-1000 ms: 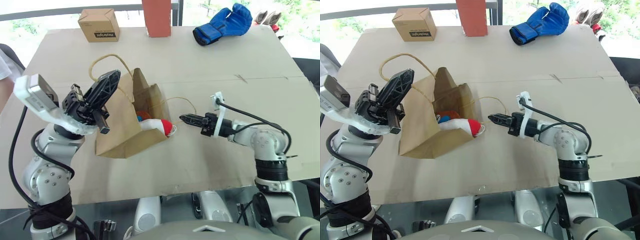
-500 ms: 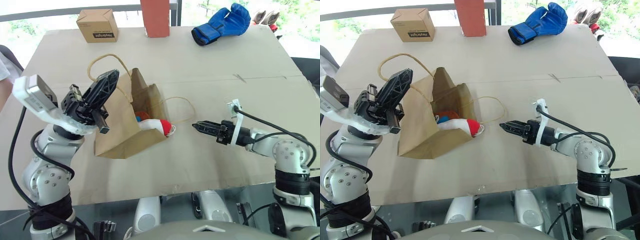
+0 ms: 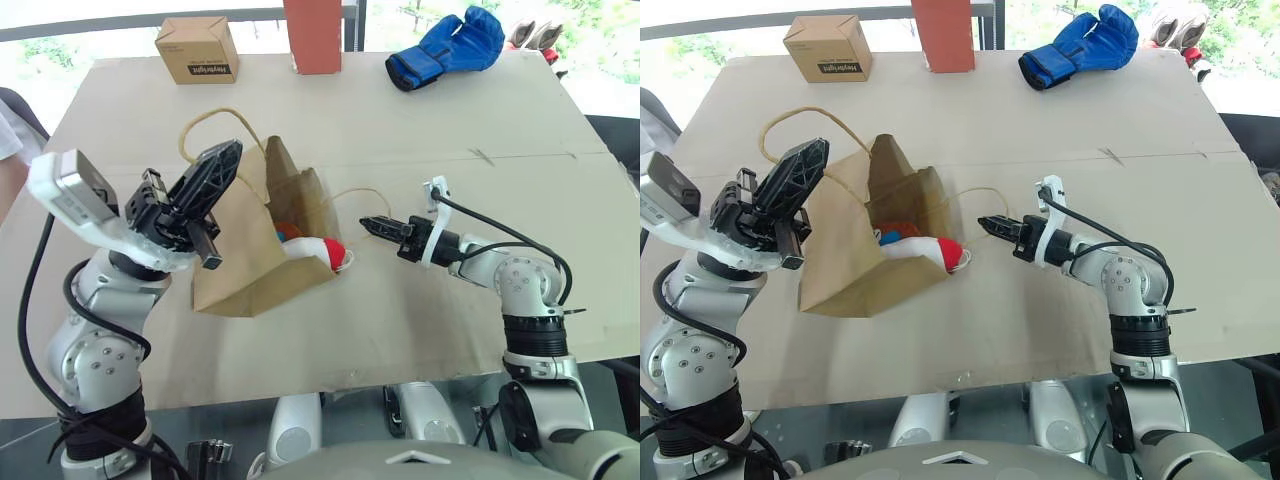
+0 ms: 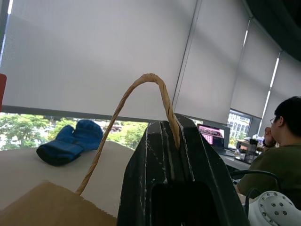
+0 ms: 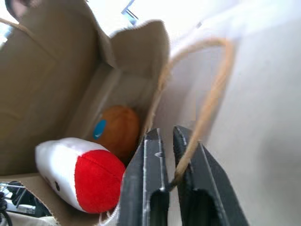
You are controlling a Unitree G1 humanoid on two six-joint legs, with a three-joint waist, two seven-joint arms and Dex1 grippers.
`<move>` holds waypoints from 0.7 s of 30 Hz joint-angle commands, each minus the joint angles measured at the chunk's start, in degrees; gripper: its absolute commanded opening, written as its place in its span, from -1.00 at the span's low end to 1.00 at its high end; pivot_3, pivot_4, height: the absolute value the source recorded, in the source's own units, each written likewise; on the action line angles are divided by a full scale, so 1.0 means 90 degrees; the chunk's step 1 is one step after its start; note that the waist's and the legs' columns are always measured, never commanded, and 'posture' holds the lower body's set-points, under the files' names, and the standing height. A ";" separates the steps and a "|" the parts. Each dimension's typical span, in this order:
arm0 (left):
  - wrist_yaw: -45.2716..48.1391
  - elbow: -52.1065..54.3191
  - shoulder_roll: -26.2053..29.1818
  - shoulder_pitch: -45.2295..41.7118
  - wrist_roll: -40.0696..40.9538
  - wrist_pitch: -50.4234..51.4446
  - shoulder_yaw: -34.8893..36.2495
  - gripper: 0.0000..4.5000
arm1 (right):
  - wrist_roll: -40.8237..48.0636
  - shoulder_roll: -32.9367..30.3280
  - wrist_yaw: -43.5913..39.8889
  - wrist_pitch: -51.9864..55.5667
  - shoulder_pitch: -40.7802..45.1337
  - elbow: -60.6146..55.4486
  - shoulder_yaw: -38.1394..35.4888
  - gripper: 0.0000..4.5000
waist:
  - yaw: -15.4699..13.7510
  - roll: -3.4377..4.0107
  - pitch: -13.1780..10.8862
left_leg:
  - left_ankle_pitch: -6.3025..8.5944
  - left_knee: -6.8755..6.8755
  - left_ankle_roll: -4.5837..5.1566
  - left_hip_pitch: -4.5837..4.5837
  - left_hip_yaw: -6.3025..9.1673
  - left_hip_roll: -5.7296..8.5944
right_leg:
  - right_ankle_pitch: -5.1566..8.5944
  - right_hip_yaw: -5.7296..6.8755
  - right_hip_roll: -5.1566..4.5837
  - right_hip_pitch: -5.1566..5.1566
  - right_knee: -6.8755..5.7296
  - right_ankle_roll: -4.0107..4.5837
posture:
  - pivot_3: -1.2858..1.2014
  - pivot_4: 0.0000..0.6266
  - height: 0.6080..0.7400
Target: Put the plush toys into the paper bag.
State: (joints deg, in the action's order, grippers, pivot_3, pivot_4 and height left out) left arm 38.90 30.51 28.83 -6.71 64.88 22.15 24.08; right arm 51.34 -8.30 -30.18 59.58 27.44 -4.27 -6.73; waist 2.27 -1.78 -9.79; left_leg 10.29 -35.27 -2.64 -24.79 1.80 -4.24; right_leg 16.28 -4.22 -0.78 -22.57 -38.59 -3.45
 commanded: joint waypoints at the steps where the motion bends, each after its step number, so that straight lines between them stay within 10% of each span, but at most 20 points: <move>1: -0.0455 0.0214 0.0010 -0.0341 0.0205 -0.0011 0.0025 -1.00 | 0.1692 0.0036 -0.0035 0.0325 0.0352 -0.1046 -0.0670 -0.97 | -0.0004 0.0000 0.0000 | 0.0000 0.0000 0.0000 0.0001 0.0001 0.0000 | 0.0000 0.0001 0.0000 0.0001 -0.0001 0.0000 | 0.03 -0.52 1.00; 9: -0.1025 -0.1470 0.0541 -0.1681 -0.1100 0.0140 -0.0333 -1.00 | 0.4130 -0.0594 0.2000 -0.0062 0.1782 -0.2004 -0.1091 -0.97 | -0.0013 0.0003 -0.0002 | -0.0001 -0.0003 0.0000 0.0005 0.0005 0.0000 | 0.0001 0.0004 0.0004 0.0000 -0.0011 -0.0002 | 0.03 -0.52 1.00; 15: -0.0653 -0.2466 0.0597 -0.2179 -0.1947 0.0713 -0.1411 -1.00 | 0.2392 -0.1365 0.2260 -0.0257 0.0912 -0.2216 -0.0228 -0.97 | -0.0018 -0.0011 0.0008 | 0.0002 0.0006 0.0004 -0.0006 0.0003 0.0003 | -0.0001 0.0005 -0.0002 0.0009 0.0024 -0.0001 | 0.03 -0.52 1.00; 21: 0.0177 -0.2924 0.0710 -0.2390 -0.2006 0.0995 -0.1552 -1.00 | 0.1933 -0.1600 0.2228 -0.0399 0.0664 -0.2358 -0.0184 -0.05 | 0.0014 -0.0004 0.0002 | 0.0005 0.0023 0.0009 -0.0018 0.0001 0.0001 | -0.0001 -0.0001 0.0004 -0.0021 0.0010 0.0002 | 0.03 -0.52 1.00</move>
State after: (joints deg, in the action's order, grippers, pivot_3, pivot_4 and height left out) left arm 39.12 3.90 34.75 -26.41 44.59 30.12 6.83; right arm 68.20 -21.68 -9.67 56.81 33.36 -22.38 -7.60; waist 2.39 -1.81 -9.77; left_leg 10.33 -35.07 -2.56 -24.96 1.80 -4.23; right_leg 16.27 -4.22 -0.75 -22.76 -38.49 -3.44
